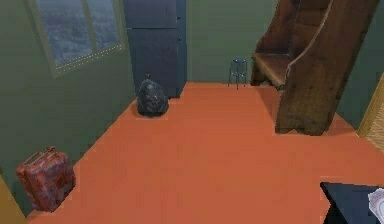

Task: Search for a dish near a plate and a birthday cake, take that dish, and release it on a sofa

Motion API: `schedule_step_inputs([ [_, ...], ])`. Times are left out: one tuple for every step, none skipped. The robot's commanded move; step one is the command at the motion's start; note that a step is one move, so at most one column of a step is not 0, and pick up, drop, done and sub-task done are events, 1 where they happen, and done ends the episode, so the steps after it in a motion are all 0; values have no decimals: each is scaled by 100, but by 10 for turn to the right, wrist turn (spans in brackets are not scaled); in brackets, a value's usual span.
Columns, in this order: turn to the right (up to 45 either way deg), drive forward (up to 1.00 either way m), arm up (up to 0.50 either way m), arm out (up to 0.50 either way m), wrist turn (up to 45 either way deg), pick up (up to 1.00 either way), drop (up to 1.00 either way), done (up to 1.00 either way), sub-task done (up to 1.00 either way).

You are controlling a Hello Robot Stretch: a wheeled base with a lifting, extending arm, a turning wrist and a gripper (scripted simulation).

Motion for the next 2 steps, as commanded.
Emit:
schedule_step_inputs([
  [0,0,0,0,450,0,0,0,0],
  [0,0,0,0,450,0,0,0,0],
])
